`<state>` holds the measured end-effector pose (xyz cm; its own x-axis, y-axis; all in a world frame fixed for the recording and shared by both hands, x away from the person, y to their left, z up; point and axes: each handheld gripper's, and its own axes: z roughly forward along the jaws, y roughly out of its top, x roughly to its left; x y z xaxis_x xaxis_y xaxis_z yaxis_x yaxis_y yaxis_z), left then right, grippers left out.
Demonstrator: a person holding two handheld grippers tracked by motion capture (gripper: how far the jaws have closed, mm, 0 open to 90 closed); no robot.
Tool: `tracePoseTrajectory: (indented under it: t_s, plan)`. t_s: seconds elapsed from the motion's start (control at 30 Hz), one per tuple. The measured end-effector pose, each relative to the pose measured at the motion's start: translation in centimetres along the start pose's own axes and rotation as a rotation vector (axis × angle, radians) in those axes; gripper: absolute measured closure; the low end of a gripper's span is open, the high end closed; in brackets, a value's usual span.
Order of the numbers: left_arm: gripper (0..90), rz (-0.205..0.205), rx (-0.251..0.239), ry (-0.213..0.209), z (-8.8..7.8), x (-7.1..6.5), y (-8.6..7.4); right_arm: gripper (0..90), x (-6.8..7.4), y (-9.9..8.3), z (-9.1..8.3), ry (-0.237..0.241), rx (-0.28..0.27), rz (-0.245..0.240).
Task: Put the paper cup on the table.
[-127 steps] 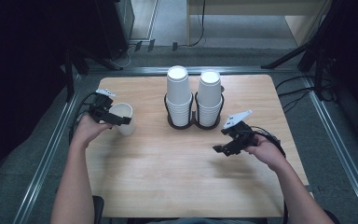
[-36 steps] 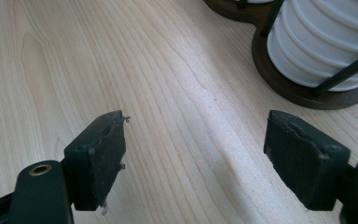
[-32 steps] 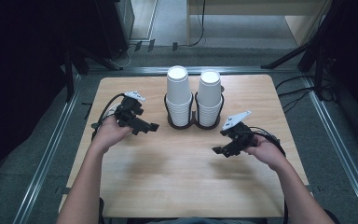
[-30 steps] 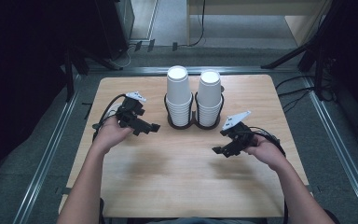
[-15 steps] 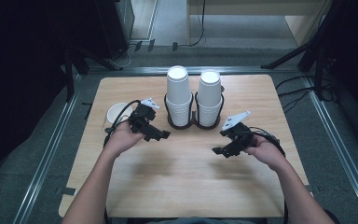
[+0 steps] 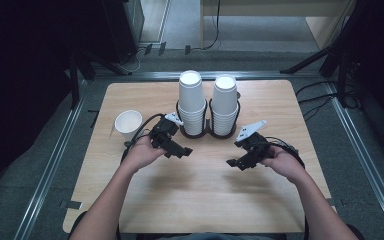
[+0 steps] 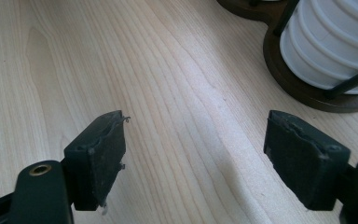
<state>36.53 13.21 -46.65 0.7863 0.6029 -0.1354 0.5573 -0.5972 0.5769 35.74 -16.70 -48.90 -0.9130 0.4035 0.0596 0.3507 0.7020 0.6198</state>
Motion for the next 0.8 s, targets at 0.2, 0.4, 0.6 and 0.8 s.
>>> tracePoseTrajectory:
  t_s: [0.2, 0.4, 0.6, 0.8]
  plan:
    - [0.0, 0.023, 0.003, -0.036, 1.0, -1.2, 0.4, 20.8, 0.1, 0.1, 0.0, 0.003, 0.004, -0.005]
    - [0.0, 0.053, -0.004, -0.04, 1.6, -2.4, 0.9, 20.8, 0.2, 0.1, 0.1, 0.004, 0.003, -0.006]
    - [0.0, 0.075, 0.005, -0.018, 2.2, -3.1, 1.2, 20.8, 0.3, 0.1, 0.1, 0.002, 0.004, -0.014]
    - [0.0, 0.067, -0.01, -0.004, 2.7, -3.7, 1.3, 20.8, 0.4, 0.2, 0.2, 0.005, 0.005, -0.02]
